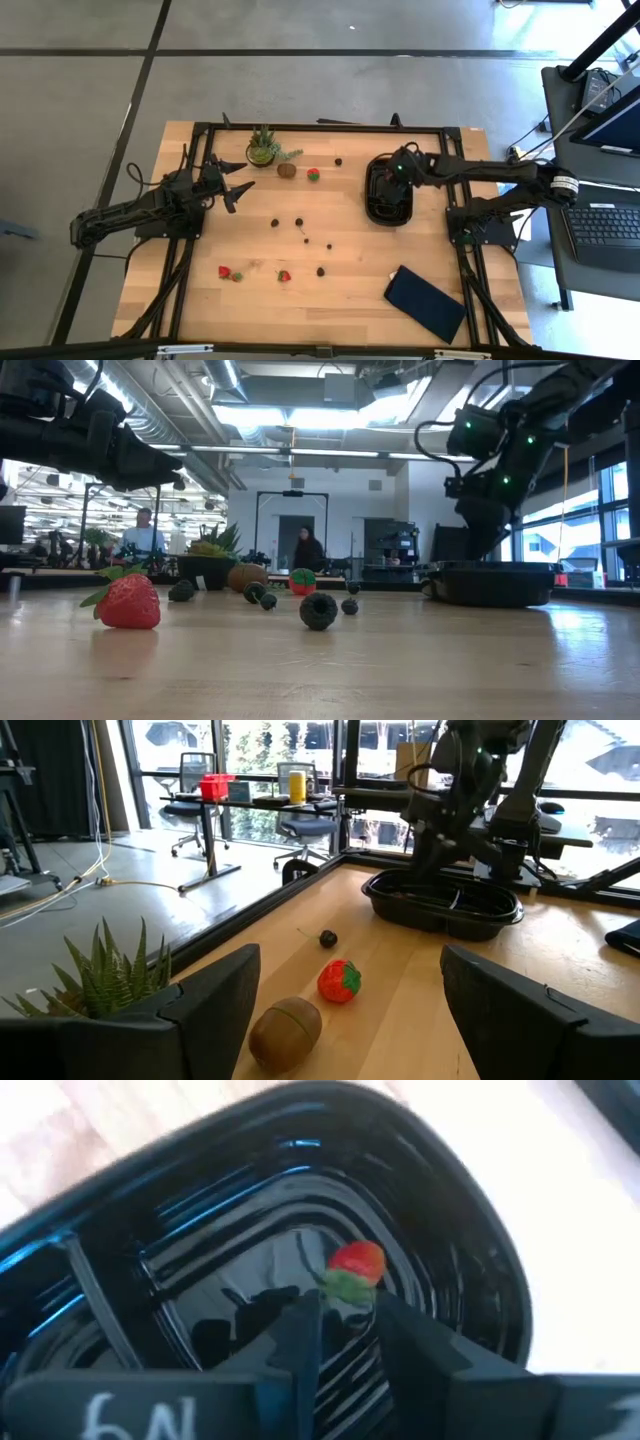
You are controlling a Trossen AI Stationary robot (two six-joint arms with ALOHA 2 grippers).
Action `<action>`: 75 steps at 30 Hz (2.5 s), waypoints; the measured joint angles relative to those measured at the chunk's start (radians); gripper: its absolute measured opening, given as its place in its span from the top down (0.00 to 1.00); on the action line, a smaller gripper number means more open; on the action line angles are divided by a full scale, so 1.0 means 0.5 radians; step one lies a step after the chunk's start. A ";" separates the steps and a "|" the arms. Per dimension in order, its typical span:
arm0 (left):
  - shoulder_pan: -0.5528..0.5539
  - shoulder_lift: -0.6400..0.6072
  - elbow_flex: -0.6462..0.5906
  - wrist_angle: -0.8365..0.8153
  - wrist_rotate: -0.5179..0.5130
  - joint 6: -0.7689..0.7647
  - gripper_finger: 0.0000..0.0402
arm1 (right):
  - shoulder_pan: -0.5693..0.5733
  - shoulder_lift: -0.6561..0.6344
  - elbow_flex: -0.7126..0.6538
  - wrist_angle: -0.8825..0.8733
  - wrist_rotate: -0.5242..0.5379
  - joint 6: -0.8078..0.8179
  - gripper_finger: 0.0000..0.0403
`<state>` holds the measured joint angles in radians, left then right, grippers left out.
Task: Pick and placing Produce into tupperware
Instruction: Put the black cherry into the black bin
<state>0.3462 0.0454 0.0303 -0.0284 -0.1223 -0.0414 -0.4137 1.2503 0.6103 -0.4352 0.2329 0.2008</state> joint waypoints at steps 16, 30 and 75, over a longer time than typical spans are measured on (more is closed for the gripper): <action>0.000 0.000 0.000 0.000 0.000 0.000 0.25 | -0.001 -0.001 0.426 -0.002 -0.055 -0.016 0.80; 0.001 0.000 0.000 0.000 0.000 0.000 0.25 | -0.001 -0.001 0.799 0.004 -0.301 -0.159 0.41; 0.000 0.000 0.001 0.028 0.000 -0.001 0.25 | -0.194 1.871 2.498 -1.140 -0.487 -0.048 0.27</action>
<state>0.3462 0.0452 0.0306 -0.0142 -0.1223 -0.0417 -0.5106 2.1859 1.8591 -1.0053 -0.0105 0.1768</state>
